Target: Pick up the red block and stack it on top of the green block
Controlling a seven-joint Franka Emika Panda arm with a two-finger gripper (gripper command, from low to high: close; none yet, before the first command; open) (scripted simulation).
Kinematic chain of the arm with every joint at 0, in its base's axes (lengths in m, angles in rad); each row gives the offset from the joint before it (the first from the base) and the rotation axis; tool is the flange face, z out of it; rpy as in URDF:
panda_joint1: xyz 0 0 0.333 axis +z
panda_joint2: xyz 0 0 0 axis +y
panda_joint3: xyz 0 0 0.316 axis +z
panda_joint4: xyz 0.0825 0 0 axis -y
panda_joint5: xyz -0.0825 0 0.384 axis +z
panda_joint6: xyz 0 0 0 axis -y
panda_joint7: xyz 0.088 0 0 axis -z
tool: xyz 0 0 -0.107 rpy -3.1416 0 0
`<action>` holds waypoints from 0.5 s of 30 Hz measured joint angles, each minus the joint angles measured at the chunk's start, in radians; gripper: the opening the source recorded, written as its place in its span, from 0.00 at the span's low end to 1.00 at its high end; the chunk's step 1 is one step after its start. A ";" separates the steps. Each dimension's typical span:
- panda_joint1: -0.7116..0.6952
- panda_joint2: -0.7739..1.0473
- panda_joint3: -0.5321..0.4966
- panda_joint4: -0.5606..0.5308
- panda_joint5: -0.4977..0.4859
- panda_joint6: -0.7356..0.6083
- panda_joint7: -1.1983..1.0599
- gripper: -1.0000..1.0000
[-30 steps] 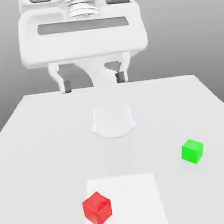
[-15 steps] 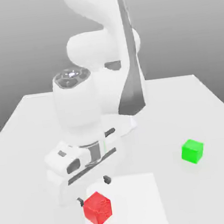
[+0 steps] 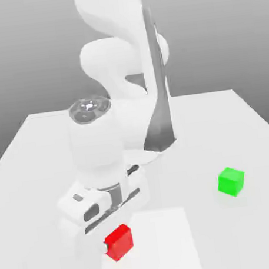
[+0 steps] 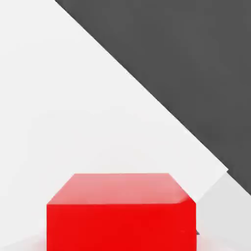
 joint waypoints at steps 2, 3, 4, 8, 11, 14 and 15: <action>0.051 -0.048 0.052 -0.035 -0.012 -0.015 -0.061 0.00; 0.096 -0.070 0.079 -0.054 -0.014 -0.020 -0.096 0.00; 0.143 -0.094 0.102 -0.073 -0.015 -0.024 -0.136 0.00; 0.325 -0.188 0.164 -0.153 -0.017 -0.039 -0.299 0.00; 0.412 -0.259 0.217 -0.212 -0.024 -0.049 -0.416 0.00; 0.507 -0.326 0.274 -0.267 -0.029 -0.057 -0.521 0.00; 0.541 -0.348 0.292 -0.285 -0.031 -0.060 -0.556 0.00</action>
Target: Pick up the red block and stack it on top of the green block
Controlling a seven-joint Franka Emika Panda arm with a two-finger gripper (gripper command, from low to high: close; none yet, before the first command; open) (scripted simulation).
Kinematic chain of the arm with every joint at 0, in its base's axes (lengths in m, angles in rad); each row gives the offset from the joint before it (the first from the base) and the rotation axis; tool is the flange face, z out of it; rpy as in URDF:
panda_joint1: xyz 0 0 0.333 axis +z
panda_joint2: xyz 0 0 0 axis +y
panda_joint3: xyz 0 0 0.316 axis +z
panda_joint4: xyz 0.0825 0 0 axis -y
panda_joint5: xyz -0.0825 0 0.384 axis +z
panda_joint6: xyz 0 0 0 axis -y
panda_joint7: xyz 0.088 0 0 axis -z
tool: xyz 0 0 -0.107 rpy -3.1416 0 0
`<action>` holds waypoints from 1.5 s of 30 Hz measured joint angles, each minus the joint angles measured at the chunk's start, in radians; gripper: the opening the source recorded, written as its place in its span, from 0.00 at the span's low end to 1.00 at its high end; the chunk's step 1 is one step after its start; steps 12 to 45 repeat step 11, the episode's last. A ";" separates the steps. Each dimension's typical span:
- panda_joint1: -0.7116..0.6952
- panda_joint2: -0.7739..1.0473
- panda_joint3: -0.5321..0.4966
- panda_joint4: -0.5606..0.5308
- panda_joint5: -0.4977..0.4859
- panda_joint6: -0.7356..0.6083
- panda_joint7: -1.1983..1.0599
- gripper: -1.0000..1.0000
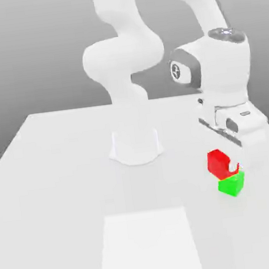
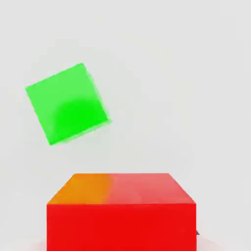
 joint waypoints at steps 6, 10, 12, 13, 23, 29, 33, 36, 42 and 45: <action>0.055 0.146 0.027 -0.021 -0.032 0.169 -0.037 0.00; 0.046 0.217 0.022 -0.018 -0.059 0.237 -0.020 1.00; 0.045 0.217 0.022 -0.018 -0.059 0.237 -0.020 1.00; 0.045 0.217 0.022 -0.018 -0.059 0.237 -0.020 1.00; 0.045 0.217 0.022 -0.018 -0.059 0.237 -0.020 1.00; 0.045 0.217 0.022 -0.018 -0.059 0.237 -0.020 1.00; 0.045 0.217 0.022 -0.018 -0.059 0.237 -0.020 1.00; 0.045 0.217 0.022 -0.018 -0.059 0.237 -0.020 1.00; 0.045 0.217 0.022 -0.018 -0.059 0.237 -0.020 1.00; 0.045 0.217 0.022 -0.018 -0.059 0.237 -0.020 1.00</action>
